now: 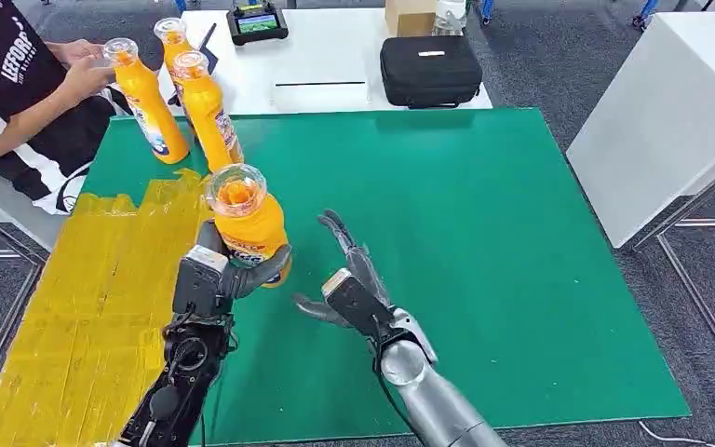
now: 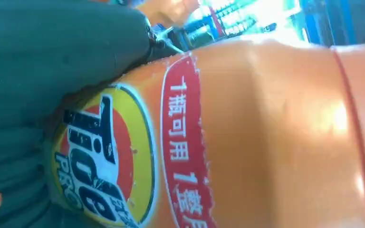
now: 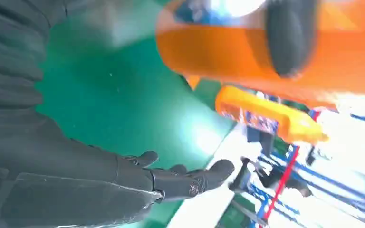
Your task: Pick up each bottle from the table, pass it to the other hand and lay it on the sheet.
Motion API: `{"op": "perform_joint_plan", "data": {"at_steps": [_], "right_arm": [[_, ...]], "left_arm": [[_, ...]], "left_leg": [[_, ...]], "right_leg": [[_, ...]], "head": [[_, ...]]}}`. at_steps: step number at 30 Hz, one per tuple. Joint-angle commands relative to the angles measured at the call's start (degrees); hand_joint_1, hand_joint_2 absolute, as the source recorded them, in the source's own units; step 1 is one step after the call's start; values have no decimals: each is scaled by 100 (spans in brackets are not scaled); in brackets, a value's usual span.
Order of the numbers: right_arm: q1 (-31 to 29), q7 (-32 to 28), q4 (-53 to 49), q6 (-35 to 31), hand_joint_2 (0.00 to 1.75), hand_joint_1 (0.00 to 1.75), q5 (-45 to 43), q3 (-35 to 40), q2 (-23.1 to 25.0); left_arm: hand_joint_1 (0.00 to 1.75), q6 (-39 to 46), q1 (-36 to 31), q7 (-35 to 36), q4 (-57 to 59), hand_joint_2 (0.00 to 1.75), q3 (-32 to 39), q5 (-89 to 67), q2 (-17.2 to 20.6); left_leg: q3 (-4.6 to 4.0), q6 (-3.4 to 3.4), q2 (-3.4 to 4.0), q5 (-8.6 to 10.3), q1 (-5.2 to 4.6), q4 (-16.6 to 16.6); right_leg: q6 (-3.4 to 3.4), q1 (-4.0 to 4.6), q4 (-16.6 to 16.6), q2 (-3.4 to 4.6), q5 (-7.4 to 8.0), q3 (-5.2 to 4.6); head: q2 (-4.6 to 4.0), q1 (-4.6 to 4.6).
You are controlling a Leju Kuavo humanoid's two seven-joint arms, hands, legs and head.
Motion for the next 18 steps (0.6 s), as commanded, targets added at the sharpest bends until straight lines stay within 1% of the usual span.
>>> {"op": "perform_joint_plan", "data": {"at_steps": [1,2,3,4,5,6,7,8,9,10,11,12,13,14,15,16,17,18], "right_arm": [[684,2,-2079,-192,175,0,-264,-750,-705],[720,4,-2157,-199,175,0,-266,-773,-721],[786,-2,-2275,-247,175,0,-275,-803,-739],[921,-41,-2482,-363,175,0,-258,-834,-791],[1097,-63,-2733,-442,175,0,-244,-856,-853],[1171,-64,-2842,-465,175,0,-237,-869,-876],[1305,-91,-3054,-543,175,0,-206,-894,-925],[1362,-100,-3168,-588,175,0,-194,-916,-973],[1381,-104,-3212,-612,175,0,-192,-935,-990],[1433,-130,-3307,-685,175,0,-181,-998,-993],[1495,-142,-3409,-725,175,0,-169,-1070,-964],[1549,-157,-3507,-739,175,0,-120,-1154,-914],[1602,-160,-3597,-711,175,0,-51,-1264,-861],[1612,-169,-3625,-699,175,0,-18,-1320,-841],[1616,-168,-3637,-676,175,0,-5,-1344,-837],[1616,-168,-3637,-676,175,0,-5,-1344,-837],[1616,-168,-3637,-676,175,0,-5,-1344,-837],[1616,-168,-3637,-676,175,0,-5,-1344,-837]], "left_arm": [[175,1903,-459,647,184,175,414,-3049,312],[175,2101,-501,826,280,175,457,-3667,365],[175,2284,-544,1051,375,175,483,-4271,361],[175,2370,-582,1481,419,175,672,-5565,408],[175,2370,-649,2258,674,175,797,-7159,471],[175,2302,-753,2733,795,175,565,-7392,868],[175,1994,-1087,3915,1007,175,-490,-7392,1652],[175,1592,-1450,4660,1284,175,-1375,-7392,2041],[175,1429,-1556,4732,1435,175,-1518,-7392,2057],[175,1137,-1878,4909,1787,175,-1939,-7392,2217],[175,873,-2149,4829,2186,175,-2185,-7392,2263],[175,878,-2295,4657,2583,175,-2144,-7392,2155],[175,668,-2475,4328,3061,175,-2069,-7392,2059],[175,564,-2568,4200,3265,175,-2089,-7392,2040],[175,618,-2604,4174,3359,175,-2076,-7392,2026],[175,618,-2604,4174,3359,175,-2076,-7392,2026],[175,618,-2604,4174,3359,175,-2076,-7392,2026],[175,618,-2604,4174,3359,175,-2076,-7392,2026]], "left_leg": [[17,-11,-19,-5,4,1],[8,-8,-19,0,4,-1],[22,-13,-22,-7,5,1],[14,-9,-18,-2,3,-2],[31,-14,-20,-9,6,-1],[24,-11,-14,-6,3,-4],[44,-16,-18,-12,4,-6],[22,-13,-19,-1,2,-7],[42,-20,-21,-8,5,-8],[47,-26,-47,-9,9,-3],[27,-20,-51,-2,9,2],[15,-14,-18,1,9,-1],[30,-18,-21,0,7,-4],[44,-24,-26,-5,10,-3],[26,-18,-29,5,9,-4],[40,-23,-36,8,13,-5],[25,-17,-20,8,12,0],[35,-21,-10,1,14,2]], "right_leg": [[-7,3,-2,-14,-11,26],[-6,3,-3,-15,-6,15],[-9,4,-3,-16,-13,32],[-7,2,-4,-12,-7,21],[-11,4,-5,-12,-15,41],[-8,2,-6,-7,-9,30],[-13,3,-9,-9,-17,53],[-10,2,-5,-12,-9,27],[-16,4,-5,-13,-18,49],[-21,7,0,-36,-27,64],[-16,8,4,-43,-21,41],[-13,8,0,-15,-6,14],[-17,6,1,-16,-10,27],[-21,10,1,-18,-16,44],[-11,7,-2,-24,-9,27],[-15,10,-4,-33,-17,47],[-10,9,1,-15,-8,31],[-11,11,1,-3,-11,43]], "head": [[0,-2],[0,2],[0,-2],[0,-2],[0,0],[0,0],[0,-2],[0,0],[0,-2],[0,4],[0,-2],[0,-2],[0,-7],[0,-7],[0,-2],[0,0],[0,0],[0,0]]}}
